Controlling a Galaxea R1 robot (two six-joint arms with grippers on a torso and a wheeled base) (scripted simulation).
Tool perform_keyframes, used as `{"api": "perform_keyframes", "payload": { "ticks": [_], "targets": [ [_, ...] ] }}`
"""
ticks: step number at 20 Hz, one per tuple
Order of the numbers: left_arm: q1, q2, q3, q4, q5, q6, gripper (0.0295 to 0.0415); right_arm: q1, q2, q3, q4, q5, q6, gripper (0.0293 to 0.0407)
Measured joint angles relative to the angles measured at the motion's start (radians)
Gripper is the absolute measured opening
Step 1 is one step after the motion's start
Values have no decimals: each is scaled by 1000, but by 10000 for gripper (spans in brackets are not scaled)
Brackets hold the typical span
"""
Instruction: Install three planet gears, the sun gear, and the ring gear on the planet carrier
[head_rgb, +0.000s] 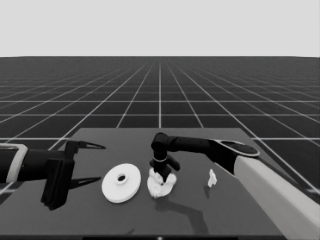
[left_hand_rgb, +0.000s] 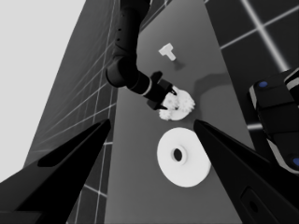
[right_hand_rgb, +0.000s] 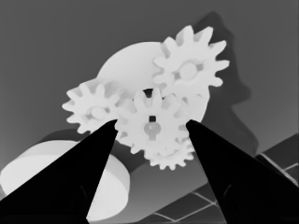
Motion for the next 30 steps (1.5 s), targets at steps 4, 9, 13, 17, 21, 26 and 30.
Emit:
{"api": "perform_keyframes", "payload": {
  "ticks": [4,9,13,17,21,26,30],
  "targets": [
    [0,0,0,0,0,0,385,0,0,0,0,0,42,310],
    [0,0,0,0,0,0,385,0,0,0,0,0,94,310],
    [0,0,0,0,0,0,385,0,0,0,0,0,136,309],
    [0,0,0,0,0,0,385,0,0,0,0,0,178,309],
    [0,0,0,0,0,0,385,0,0,0,0,0,209,369],
    [0,0,0,0,0,0,385,0,0,0,0,0,214,384],
    [0,0,0,0,0,0,385,103,-27,104,119,-56,-143,393]
  ]
}}
